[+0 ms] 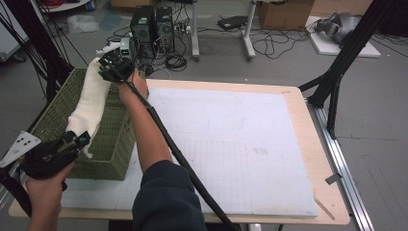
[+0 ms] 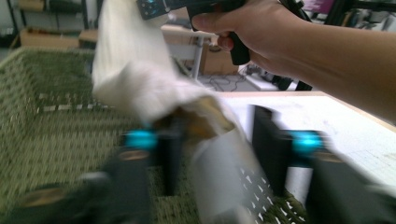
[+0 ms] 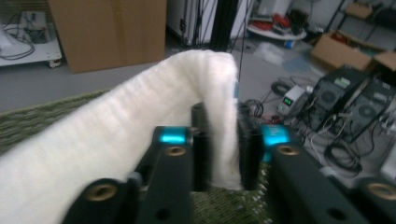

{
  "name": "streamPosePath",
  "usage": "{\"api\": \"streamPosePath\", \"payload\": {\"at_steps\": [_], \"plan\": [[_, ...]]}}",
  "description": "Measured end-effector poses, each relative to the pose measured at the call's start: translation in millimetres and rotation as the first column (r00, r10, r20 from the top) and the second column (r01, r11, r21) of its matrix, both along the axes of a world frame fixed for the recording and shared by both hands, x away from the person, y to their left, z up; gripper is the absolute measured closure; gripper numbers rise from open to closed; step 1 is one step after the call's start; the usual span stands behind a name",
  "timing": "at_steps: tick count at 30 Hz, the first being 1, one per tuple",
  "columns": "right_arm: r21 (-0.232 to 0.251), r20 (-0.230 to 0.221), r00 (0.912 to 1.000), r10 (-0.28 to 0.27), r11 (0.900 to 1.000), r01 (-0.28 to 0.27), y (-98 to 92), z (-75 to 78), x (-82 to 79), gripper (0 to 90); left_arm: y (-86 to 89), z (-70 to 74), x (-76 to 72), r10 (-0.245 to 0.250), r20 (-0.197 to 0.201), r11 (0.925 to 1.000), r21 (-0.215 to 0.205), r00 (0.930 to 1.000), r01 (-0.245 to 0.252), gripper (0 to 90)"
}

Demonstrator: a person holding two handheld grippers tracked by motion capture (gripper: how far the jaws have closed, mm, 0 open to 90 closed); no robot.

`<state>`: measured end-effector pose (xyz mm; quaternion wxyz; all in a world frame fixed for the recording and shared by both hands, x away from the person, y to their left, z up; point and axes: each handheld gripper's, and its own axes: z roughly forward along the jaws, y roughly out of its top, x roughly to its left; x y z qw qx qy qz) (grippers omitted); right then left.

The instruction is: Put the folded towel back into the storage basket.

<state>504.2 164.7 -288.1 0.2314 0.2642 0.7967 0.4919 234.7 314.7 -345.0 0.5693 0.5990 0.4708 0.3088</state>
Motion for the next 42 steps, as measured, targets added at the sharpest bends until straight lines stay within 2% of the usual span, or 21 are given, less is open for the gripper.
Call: {"api": "streamPosePath", "payload": {"at_steps": [1, 3, 5, 9, 13, 15, 18, 20, 24, 31, 37, 42], "plan": [[0.000, 0.000, 1.0000, 0.000, 1.000, 0.000, 0.0, 0.0, 0.0, 44.3, 0.5, 0.9, -0.1, 0.010, 0.001, 0.9999, 0.002, 0.9999, -0.010, 45.1], [0.035, -0.029, 0.9995, -0.009, 0.999, 0.010, -2.0, -2.2, 1.7, 43.8, 2.3, 4.1, -2.7, 0.056, 0.022, 0.9984, 0.010, 0.9982, -0.056, 34.3], [0.034, -0.017, 0.9998, -0.001, 0.999, 0.001, -4.7, -1.0, 0.9, 43.6, 6.2, 8.5, -5.7, 0.079, 0.041, 0.9969, 0.002, 0.9961, -0.079, 30.6], [0.045, -0.012, 0.9999, 0.002, 0.999, -0.001, -16.7, 2.6, -0.6, 42.6, 9.9, 11.4, -7.7, 0.074, 0.046, 0.9971, -0.022, 0.9962, -0.073, 30.6], [0.058, -0.025, 0.9996, 0.012, 0.998, -0.011, -32.8, 1.9, -5.3, 40.9, 6.3, 10.8, -6.0, 0.049, 0.042, 0.9986, -0.020, 0.9979, -0.048, 29.6], [0.062, -0.023, 0.9994, 0.024, 0.998, -0.023, -42.0, 1.1, -9.4, 39.9, 3.7, 11.1, -5.5, 0.047, 0.045, 0.9988, -0.013, 0.9979, -0.047, 26.1], [0.074, -0.031, 0.9986, 0.042, 0.996, -0.040, -57.8, -1.7, -14.1, 36.4, 0.1, 11.6, -5.0, 0.072, 0.035, 0.9973, -0.012, 0.9968, -0.072, 18.5], [0.089, -0.053, 0.9970, 0.057, 0.995, -0.052, -67.9, -4.4, -16.4, 33.3, -2.0, 11.5, -4.4, 0.054, 0.028, 0.9985, -0.011, 0.9982, -0.053, 17.1], [0.073, -0.057, 0.9946, 0.086, 0.994, -0.082, -84.6, -7.4, -23.8, 30.0, -6.1, 10.4, -2.9, 0.012, 0.026, 0.9999, -0.012, 0.9996, -0.012, 17.1], [0.100, -0.079, 0.9903, 0.114, 0.989, -0.106, -120.6, -10.0, -34.8, 21.6, -16.0, 10.2, 0.3, -0.050, 0.025, 0.9987, -0.010, 0.9984, 0.050, 17.8], [0.096, -0.076, 0.9919, 0.101, 0.991, -0.094, -158.2, -13.5, -47.5, 18.4, -26.0, 10.5, 3.9, -0.103, 0.034, 0.9943, -0.022, 0.9941, 0.104, 18.8], [0.088, -0.066, 0.9939, 0.088, 0.993, -0.082, -190.3, -14.3, -59.3, 17.0, -35.9, 10.8, 7.6, -0.164, 0.044, 0.9860, -0.022, 0.9854, 0.165, 18.6]]}}
